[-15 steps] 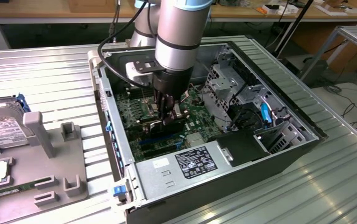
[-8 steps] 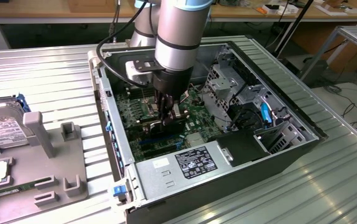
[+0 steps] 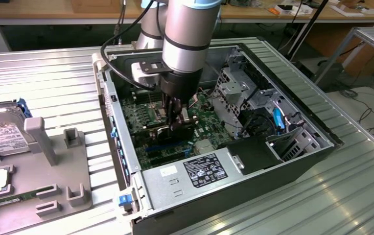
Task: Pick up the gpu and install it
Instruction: 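Insert the gpu into the slot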
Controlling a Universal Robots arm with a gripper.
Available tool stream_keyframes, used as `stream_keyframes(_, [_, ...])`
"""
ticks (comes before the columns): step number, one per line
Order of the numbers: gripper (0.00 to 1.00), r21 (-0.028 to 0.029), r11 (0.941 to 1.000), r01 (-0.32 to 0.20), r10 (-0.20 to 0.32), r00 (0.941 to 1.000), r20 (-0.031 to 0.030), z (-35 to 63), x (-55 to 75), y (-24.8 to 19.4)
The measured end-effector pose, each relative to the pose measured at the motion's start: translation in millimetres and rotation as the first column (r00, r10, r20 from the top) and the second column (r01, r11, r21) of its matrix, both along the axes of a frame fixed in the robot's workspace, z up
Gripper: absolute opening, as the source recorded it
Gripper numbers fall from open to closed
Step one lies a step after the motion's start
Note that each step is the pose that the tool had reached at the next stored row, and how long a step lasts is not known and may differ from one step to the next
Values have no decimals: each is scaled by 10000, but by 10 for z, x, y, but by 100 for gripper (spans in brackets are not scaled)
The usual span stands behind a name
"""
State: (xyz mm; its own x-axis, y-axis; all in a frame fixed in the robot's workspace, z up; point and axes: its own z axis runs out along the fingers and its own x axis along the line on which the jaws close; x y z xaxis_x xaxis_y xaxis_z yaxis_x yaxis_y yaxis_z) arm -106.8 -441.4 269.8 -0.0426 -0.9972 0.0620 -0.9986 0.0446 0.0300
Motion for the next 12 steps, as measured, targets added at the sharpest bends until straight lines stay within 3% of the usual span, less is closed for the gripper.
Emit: stream_keyframes(12, [27, 0, 10000, 19, -19, 10000, 2, -1, -26, 27])
